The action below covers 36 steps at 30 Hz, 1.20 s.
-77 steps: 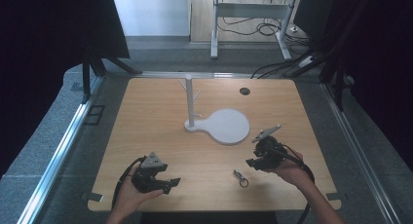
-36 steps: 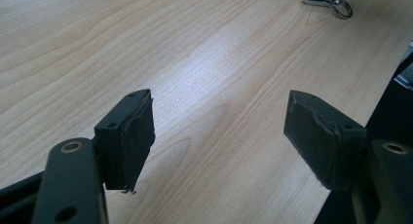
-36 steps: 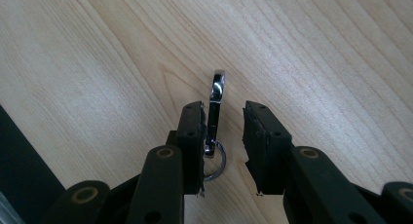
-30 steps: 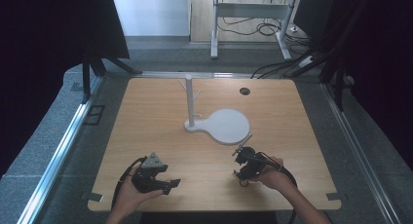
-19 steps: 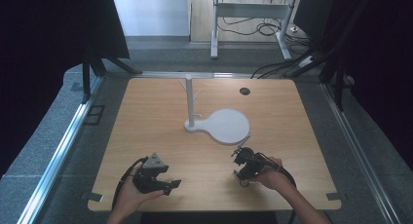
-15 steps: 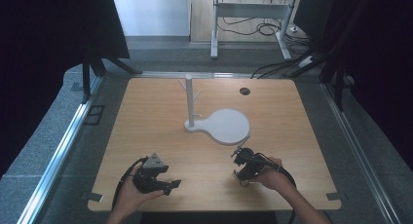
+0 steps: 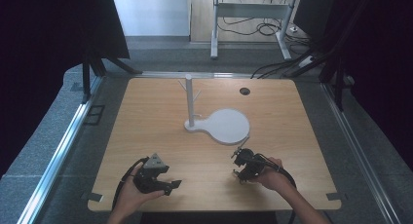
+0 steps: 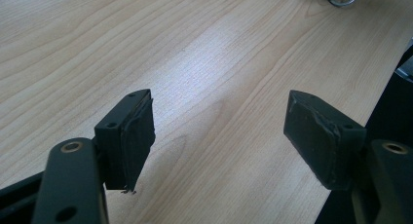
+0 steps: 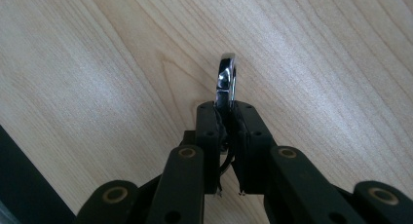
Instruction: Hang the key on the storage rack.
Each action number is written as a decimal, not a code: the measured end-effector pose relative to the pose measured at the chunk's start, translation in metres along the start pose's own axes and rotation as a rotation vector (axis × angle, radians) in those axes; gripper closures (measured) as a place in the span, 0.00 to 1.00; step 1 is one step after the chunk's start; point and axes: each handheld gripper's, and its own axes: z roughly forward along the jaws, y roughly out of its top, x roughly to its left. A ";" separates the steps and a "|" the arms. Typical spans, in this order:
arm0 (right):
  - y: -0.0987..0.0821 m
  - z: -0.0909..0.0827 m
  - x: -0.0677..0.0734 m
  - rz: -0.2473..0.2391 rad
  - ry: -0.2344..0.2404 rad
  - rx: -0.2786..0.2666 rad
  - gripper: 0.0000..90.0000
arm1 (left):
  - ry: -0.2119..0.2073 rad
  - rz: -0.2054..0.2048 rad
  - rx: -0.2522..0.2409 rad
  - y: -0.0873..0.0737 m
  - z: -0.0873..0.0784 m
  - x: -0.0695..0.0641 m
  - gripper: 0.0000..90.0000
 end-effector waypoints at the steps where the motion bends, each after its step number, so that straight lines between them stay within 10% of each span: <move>1: 0.000 0.000 0.000 -0.001 0.002 -0.001 0.90 | 0.000 0.000 0.000 0.000 0.000 0.000 0.30; 36: 0.000 0.000 -0.007 0.011 -0.001 -0.018 0.85 | 0.001 0.003 0.005 0.000 0.002 0.000 0.30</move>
